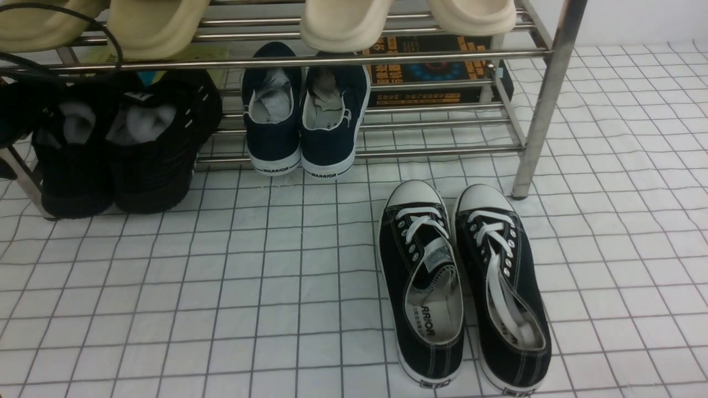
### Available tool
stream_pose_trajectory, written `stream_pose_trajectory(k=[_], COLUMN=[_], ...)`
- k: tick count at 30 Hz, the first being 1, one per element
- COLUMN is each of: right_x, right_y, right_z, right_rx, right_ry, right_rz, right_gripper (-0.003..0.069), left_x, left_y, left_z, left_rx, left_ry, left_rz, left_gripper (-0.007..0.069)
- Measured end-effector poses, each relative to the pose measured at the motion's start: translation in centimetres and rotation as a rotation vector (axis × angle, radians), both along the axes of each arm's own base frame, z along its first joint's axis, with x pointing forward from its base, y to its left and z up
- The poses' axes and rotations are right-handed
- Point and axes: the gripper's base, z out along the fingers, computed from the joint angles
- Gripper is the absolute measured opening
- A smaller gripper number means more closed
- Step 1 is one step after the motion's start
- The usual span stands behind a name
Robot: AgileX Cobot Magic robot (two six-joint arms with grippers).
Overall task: Take the shoes off the shelf with your hand from the white checkered tablecloth.
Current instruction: 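Grasp the leftmost shoe on the bottom shelf of the shoe rack with the left gripper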
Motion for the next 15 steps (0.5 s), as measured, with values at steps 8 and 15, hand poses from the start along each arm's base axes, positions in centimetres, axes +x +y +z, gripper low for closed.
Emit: stream_pose_trajectory(k=[8,15], right_x=[0.0,0.0], right_y=[0.0,0.0], right_z=[0.0,0.0], right_rx=[0.000,0.000], right_ry=[0.000,0.000], right_rz=[0.000,0.000], right_gripper=[0.0239,0.0239], left_x=[1.0,-0.5], left_y=[0.2,0.6], left_z=[-2.9,-2.7], left_rx=[-0.020,0.049], left_ry=[0.083,0.225], left_rz=[0.011,-0.015], left_gripper=[0.0246,0.0022])
